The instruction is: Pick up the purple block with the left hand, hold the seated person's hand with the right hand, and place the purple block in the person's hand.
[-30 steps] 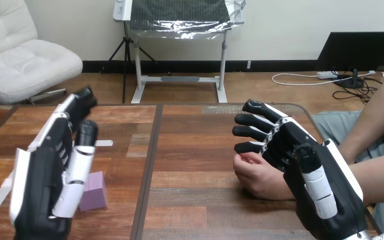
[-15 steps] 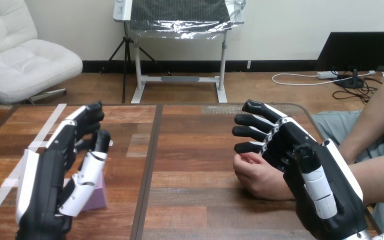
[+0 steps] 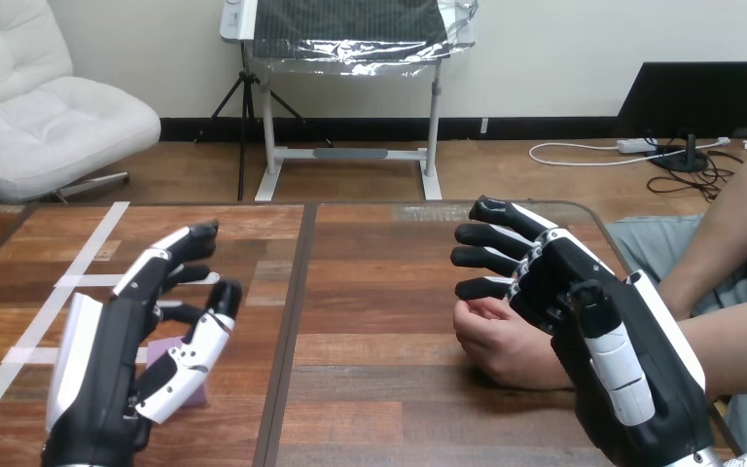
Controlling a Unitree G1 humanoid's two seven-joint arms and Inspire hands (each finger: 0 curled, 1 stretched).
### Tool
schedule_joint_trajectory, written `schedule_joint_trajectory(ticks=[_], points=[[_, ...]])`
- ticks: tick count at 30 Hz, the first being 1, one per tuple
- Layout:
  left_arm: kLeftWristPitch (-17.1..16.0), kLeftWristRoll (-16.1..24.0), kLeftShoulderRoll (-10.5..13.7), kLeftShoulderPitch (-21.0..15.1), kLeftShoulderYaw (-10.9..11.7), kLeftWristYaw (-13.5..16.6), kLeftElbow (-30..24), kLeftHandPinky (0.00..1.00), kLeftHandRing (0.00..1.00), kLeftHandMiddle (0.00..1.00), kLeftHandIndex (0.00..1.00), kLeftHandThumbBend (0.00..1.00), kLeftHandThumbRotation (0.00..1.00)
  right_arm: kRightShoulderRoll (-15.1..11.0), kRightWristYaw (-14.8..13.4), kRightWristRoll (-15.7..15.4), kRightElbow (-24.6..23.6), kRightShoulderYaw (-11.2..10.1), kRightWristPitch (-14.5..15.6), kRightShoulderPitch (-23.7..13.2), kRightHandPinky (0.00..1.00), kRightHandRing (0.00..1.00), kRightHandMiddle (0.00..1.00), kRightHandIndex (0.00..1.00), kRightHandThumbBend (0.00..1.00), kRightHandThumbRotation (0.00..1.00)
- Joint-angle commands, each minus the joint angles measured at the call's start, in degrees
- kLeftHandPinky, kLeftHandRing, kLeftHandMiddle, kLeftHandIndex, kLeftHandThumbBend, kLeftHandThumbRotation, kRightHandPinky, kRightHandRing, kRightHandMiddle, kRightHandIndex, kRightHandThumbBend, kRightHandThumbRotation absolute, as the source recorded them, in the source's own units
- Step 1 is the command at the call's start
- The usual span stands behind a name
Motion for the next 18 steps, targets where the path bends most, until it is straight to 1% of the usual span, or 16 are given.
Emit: schedule_joint_trajectory(ticks=[1, 11, 15, 18], points=[[0.72, 1.34, 1.89, -4.36, 0.77, -0.04, 2.16, 0.63, 0.79, 0.83, 0.82, 0.41, 0.57, 0.47, -0.43, -0.26, -1.81, -0.39, -0.73, -3.33, 0.69, 0.79, 0.81, 0.83, 0.76, 0.86], [1.6, 3.43, 4.08, -6.95, 1.27, -0.07, 5.71, 0.68, 0.82, 0.84, 0.84, 0.44, 0.57, 0.54, -0.42, -0.46, -1.49, -0.58, -1.27, -3.34, 0.69, 0.78, 0.81, 0.83, 0.76, 0.87], [2.42, 4.97, 5.16, -8.15, 1.39, 0.15, 7.39, 0.68, 0.82, 0.85, 0.84, 0.45, 0.57, 0.5, -0.42, -0.39, -1.67, -0.65, -1.16, -3.25, 0.68, 0.78, 0.8, 0.83, 0.76, 0.86], [2.31, 6.08, 6.06, -8.95, 1.39, 0.44, 8.74, 0.69, 0.82, 0.85, 0.84, 0.45, 0.56, 0.45, -0.36, -0.23, -1.75, -0.72, -1.14, -3.15, 0.68, 0.78, 0.8, 0.83, 0.76, 0.86]])
